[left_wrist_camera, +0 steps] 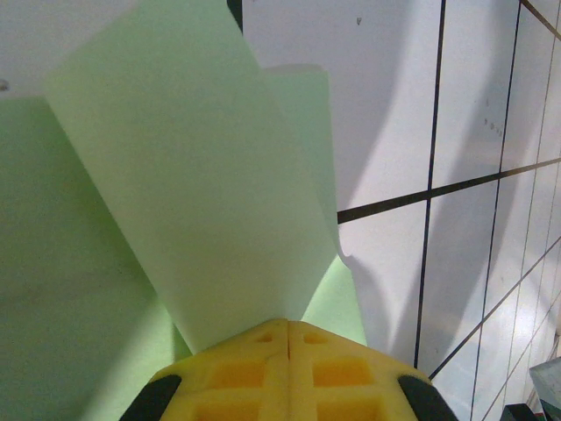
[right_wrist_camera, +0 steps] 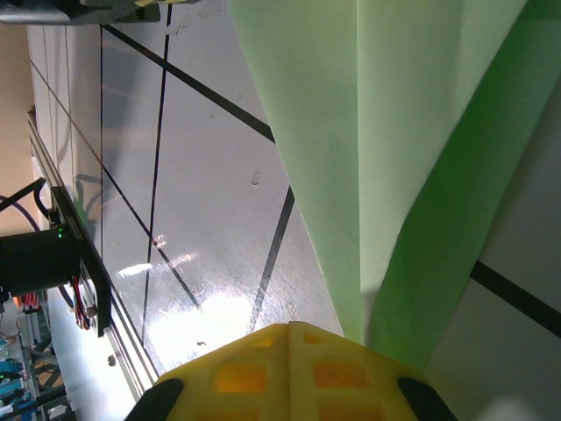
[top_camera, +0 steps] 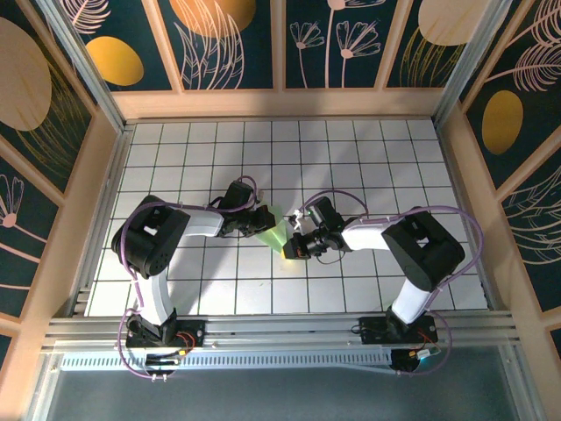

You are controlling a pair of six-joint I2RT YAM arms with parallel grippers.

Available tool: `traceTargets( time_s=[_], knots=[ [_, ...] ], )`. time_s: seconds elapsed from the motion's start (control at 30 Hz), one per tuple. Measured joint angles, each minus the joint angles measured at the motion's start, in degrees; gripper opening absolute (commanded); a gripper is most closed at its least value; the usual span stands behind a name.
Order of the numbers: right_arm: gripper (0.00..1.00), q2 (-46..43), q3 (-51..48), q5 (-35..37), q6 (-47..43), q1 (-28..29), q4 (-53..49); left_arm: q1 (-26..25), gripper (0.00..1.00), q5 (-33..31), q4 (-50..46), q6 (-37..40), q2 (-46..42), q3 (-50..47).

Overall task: Fold a paper plane with a square sheet of paper (fold left side to right side)
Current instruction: Fourth fold the wing at the center of the table.

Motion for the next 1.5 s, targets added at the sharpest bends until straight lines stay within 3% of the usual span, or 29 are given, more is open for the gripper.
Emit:
traceTargets(
  time_s=[1.5],
  knots=[
    [0.00, -0.2, -1.2, 0.3, 0.0, 0.0, -0.3, 0.0, 0.00, 0.0, 0.0, 0.4, 0.0, 0.0]
  ],
)
